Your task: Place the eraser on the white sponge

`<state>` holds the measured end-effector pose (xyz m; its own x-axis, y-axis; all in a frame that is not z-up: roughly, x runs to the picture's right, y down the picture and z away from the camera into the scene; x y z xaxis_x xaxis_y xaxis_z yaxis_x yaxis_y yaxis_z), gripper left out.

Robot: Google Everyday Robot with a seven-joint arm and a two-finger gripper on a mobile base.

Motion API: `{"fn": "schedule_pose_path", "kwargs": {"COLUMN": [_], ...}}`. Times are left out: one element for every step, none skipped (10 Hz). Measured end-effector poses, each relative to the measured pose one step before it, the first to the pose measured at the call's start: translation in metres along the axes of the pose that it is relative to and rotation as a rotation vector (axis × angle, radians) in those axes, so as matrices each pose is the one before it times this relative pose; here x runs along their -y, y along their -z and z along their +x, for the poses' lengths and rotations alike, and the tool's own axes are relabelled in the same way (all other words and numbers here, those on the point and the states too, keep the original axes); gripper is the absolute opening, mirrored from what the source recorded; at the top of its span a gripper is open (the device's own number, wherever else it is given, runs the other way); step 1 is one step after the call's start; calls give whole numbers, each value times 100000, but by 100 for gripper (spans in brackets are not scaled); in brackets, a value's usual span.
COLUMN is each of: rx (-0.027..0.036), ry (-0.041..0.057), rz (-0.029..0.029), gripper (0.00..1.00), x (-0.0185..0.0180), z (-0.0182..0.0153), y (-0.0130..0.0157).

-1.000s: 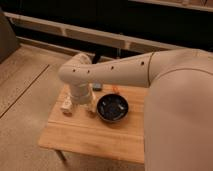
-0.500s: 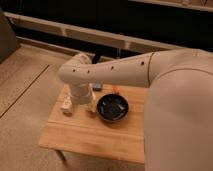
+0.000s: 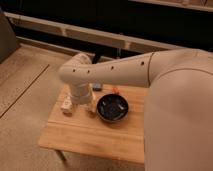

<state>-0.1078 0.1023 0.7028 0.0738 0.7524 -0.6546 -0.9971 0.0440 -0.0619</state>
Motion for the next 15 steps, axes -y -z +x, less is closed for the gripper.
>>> {"fn": "schedule_pose_path", "kwargs": {"rx": [165,2023,3711,7423,7089,5455,4275,2867,2348,1021,61,-108,-77,-376,-879], "ry": [104,359,382,1014,1587,1499,1377,235,-956,-376,22,395,75,273,1860], "rz": [184,735,-163,-288,-864,-1540,-1876,-2330,-3175,-1674,-102,-242,62,926,2970], "gripper": [65,65,65,65,65,65,65,65,65,65,65,65,65,65,65], "x": [-15,17,-127,8,13,8,185,331,668,153,-16,-309,7,269,452], "z": [-22,-432,-843,-1841,-1886,-1561,-1247,-811,-529,-187,-11,43,50,-49,-596], "y": [35,111,249,508,435,208,109,-21,-45,18,2,-23,-11,-229,-1066]}}
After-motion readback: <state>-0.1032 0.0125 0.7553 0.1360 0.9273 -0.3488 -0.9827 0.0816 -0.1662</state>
